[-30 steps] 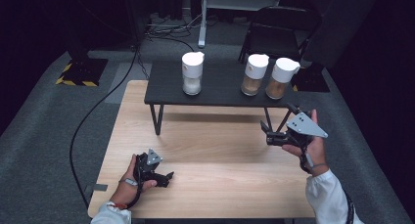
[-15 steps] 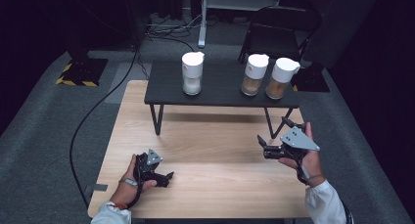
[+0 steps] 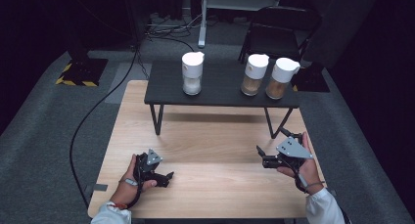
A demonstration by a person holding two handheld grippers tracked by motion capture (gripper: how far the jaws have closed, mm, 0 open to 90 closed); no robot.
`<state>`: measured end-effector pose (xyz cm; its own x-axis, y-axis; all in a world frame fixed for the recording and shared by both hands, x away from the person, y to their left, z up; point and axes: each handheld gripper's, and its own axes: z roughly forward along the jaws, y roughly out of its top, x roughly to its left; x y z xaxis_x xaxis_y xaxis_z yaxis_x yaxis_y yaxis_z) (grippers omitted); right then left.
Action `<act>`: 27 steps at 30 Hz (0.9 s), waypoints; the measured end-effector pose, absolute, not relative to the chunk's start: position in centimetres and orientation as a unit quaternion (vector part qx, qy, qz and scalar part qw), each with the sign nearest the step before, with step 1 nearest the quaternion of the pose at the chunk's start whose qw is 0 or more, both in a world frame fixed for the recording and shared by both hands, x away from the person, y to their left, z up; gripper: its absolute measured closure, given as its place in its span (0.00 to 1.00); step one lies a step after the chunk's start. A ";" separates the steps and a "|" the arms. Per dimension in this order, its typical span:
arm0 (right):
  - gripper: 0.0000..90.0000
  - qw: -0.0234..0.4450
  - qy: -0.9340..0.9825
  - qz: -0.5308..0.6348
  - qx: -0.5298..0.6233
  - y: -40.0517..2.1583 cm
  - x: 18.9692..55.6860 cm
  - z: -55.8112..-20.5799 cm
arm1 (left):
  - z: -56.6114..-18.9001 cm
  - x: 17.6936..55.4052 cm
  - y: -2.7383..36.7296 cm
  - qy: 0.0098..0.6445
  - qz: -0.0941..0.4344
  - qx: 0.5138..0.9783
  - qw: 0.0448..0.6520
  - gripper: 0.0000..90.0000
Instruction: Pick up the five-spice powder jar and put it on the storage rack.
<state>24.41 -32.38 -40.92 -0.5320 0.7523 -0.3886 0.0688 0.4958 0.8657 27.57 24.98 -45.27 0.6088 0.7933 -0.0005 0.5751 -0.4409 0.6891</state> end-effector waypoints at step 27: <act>0.00 0.361 0.811 0.344 0.305 -34.4 24.1 -44.3 | -45.3 27.6 25.0 0.411 0.164 0.833 0.333 0.00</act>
